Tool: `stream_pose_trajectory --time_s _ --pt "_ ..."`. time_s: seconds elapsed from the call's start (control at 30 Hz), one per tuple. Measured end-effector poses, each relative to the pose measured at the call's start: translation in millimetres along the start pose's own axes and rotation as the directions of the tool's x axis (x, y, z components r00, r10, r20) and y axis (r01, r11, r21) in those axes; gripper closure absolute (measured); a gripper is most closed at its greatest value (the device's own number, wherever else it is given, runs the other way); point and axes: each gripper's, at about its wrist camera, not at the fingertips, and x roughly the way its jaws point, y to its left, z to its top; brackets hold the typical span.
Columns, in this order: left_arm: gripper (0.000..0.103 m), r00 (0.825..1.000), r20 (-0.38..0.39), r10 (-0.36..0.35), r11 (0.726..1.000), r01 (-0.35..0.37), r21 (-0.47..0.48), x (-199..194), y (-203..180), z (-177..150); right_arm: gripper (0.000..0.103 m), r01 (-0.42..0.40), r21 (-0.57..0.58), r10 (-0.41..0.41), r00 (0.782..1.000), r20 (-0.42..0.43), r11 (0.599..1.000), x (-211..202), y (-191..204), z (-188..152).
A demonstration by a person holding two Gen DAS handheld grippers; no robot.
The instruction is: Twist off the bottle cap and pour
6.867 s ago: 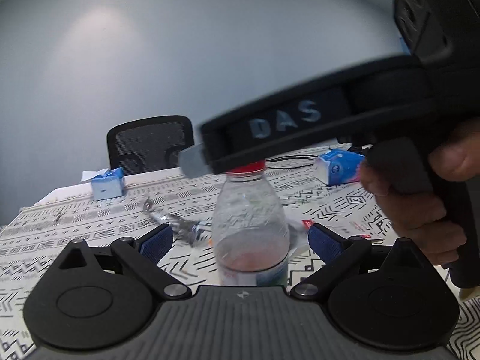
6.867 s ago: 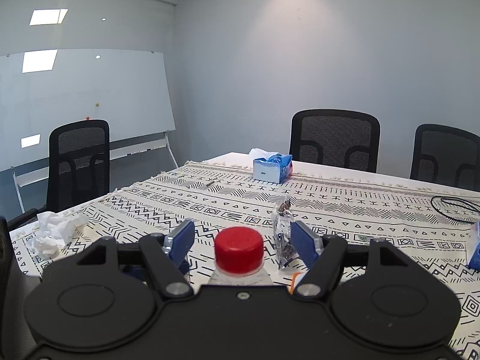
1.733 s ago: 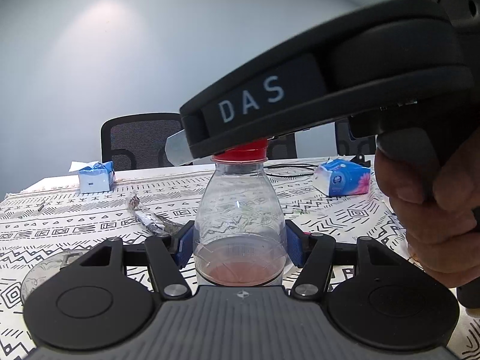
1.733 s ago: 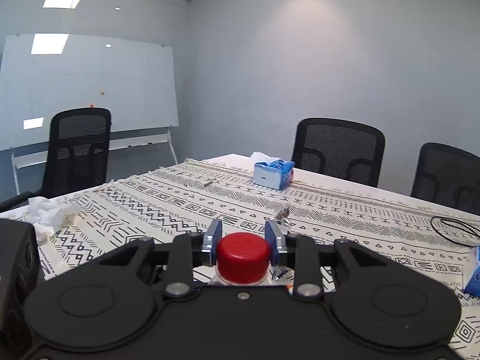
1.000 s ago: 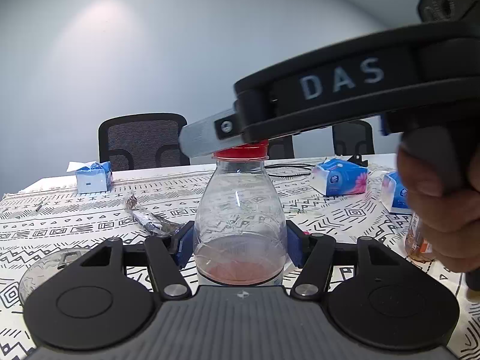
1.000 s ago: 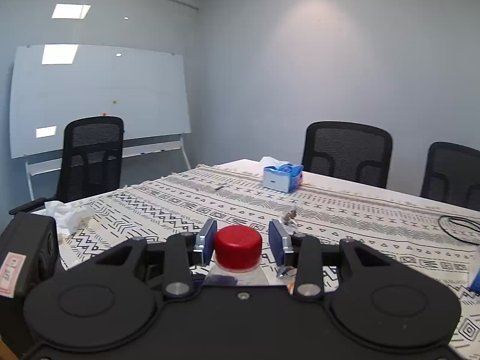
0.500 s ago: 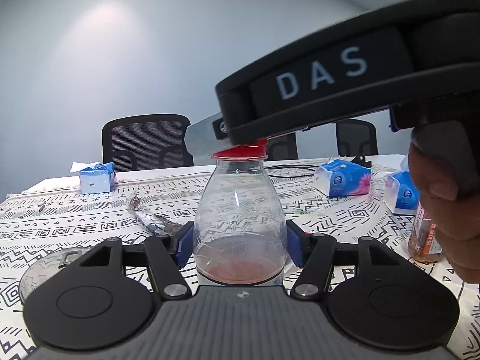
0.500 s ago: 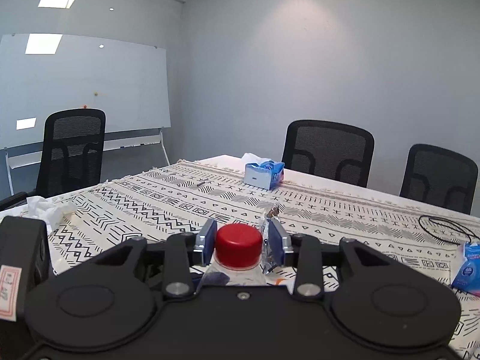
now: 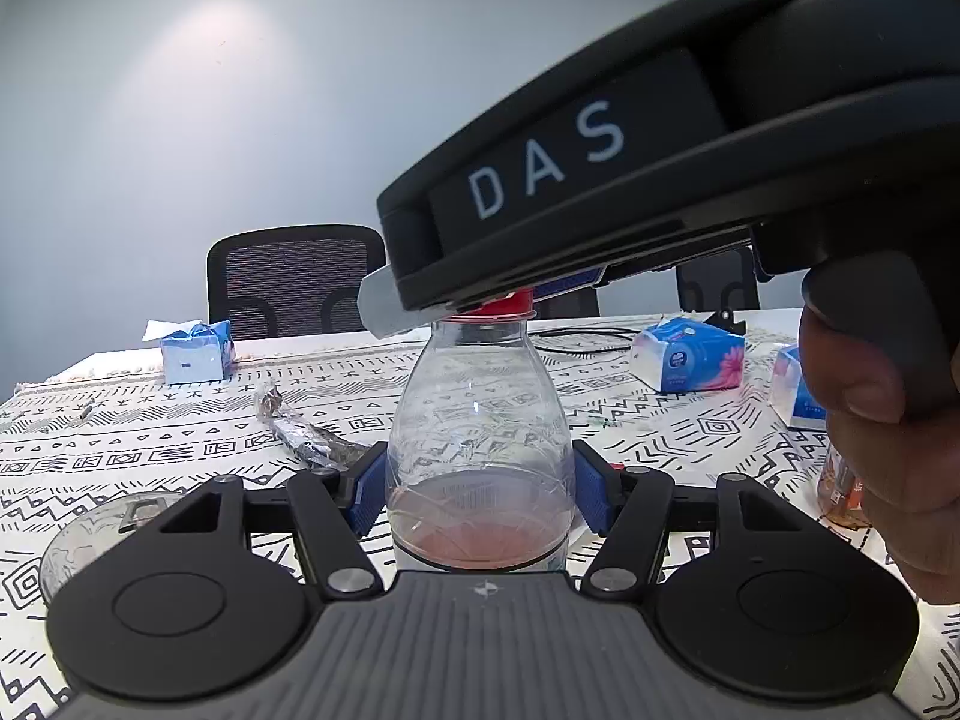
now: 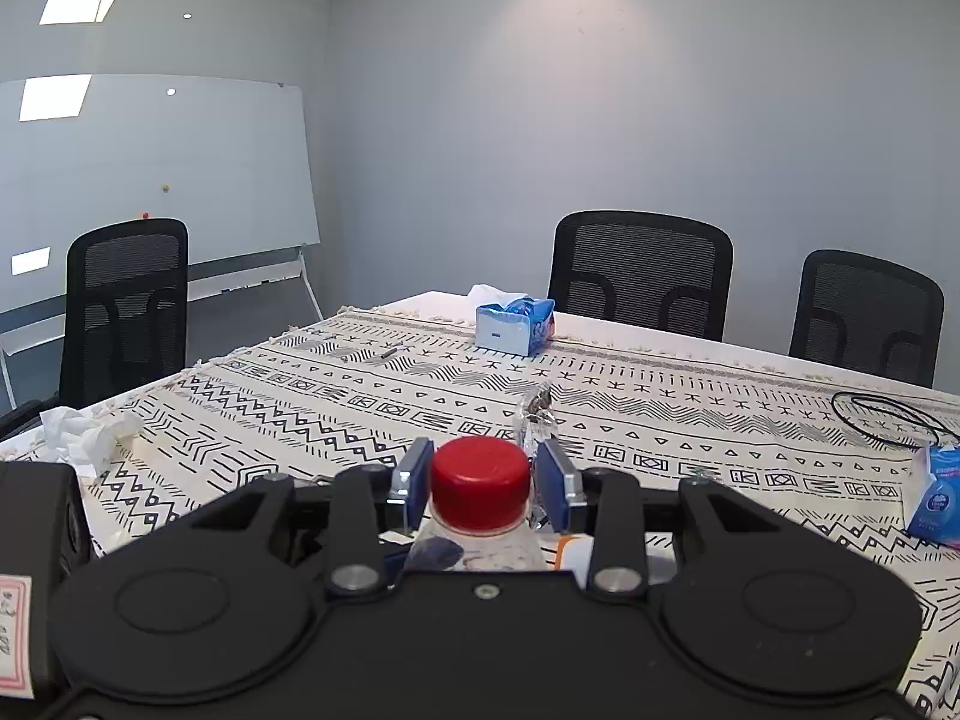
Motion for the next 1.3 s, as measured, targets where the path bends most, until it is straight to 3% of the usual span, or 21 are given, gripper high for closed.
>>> stream_pose_trajectory --time_s 0.1,0.7,0.73,0.8,1.13,1.3 --pt "0.044 1.000 -0.001 -0.003 1.000 0.003 -0.003 -31.3 -18.2 1.4 0.063 0.002 0.016 -0.001 1.000 -0.011 1.000 1.6 -0.2 0.4" --pt "0.044 1.000 0.004 0.017 1.000 -0.017 0.012 -35.1 -25.7 -1.5 0.063 0.079 0.023 -0.079 0.997 0.007 0.997 0.5 14.3 6.5" --pt "0.044 1.000 0.004 0.018 1.000 -0.018 0.013 -35.5 -26.2 -1.3 0.069 0.082 0.020 -0.083 0.997 0.007 0.996 1.6 14.8 6.5" --pt "0.044 1.000 0.004 0.024 1.000 -0.024 0.013 -35.5 -26.6 -1.2 0.070 0.090 0.007 -0.090 0.996 0.014 0.996 2.4 15.3 5.3" --pt "0.046 1.000 0.017 0.018 1.000 -0.018 0.018 -39.3 -28.2 -1.2 0.071 0.001 -0.064 0.001 0.999 0.044 0.998 -3.2 2.7 -0.6" --pt "0.046 1.000 0.015 0.008 1.000 -0.008 0.015 -39.8 -27.5 0.0 0.071 -0.104 -0.085 0.108 0.993 0.041 0.991 -3.0 -13.0 1.3"
